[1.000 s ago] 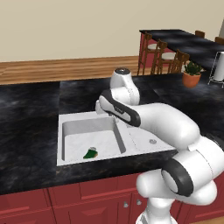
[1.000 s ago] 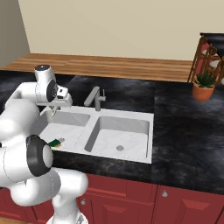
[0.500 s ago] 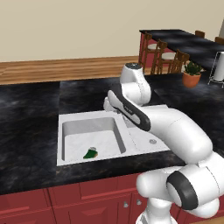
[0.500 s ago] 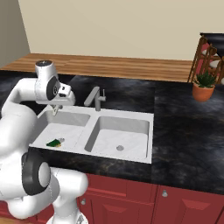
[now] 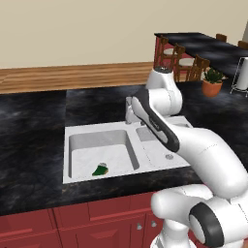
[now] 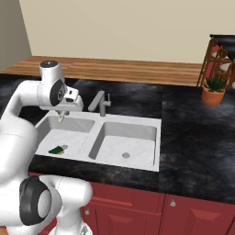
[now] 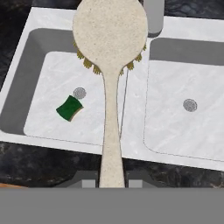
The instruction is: Pick up the dish brush and sponge from the sink, and place them back in the cabinet, and close the cabinet door.
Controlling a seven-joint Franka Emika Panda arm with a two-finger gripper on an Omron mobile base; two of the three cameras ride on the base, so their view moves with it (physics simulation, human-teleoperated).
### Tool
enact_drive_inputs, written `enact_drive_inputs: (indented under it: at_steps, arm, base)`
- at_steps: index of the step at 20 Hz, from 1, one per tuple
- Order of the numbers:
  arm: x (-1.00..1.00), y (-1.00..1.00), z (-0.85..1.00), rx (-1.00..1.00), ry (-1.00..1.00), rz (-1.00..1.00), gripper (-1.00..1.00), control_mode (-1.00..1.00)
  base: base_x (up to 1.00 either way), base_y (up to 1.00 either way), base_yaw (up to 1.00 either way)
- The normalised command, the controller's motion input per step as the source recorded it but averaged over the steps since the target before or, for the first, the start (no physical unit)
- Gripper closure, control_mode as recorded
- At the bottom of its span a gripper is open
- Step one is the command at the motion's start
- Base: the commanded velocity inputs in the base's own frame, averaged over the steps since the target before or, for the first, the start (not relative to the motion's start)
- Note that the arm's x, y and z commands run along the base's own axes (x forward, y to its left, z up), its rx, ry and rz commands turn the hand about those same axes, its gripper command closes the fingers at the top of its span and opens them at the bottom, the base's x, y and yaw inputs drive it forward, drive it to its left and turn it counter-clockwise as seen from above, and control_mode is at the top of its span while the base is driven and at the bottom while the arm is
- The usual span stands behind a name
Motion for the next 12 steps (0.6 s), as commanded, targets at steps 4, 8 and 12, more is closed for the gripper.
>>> enact_drive_inputs:
  at_steps: [4, 8, 12]
  arm:
    - [-0.25, -0.35, 0.11, -0.01, 0.0, 0.0, 1.0, -1.0]
    - [-0.24, -0.31, 0.11, 0.0, 0.0, 0.0, 1.0, -1.0]
    - [-0.24, -0.28, 0.1, 0.0, 0.0, 0.0, 1.0, -1.0]
  base:
    - [0.0, 0.0, 0.0]
    - [0.0, 0.0, 0.0]
    - [0.0, 0.0, 0.0]
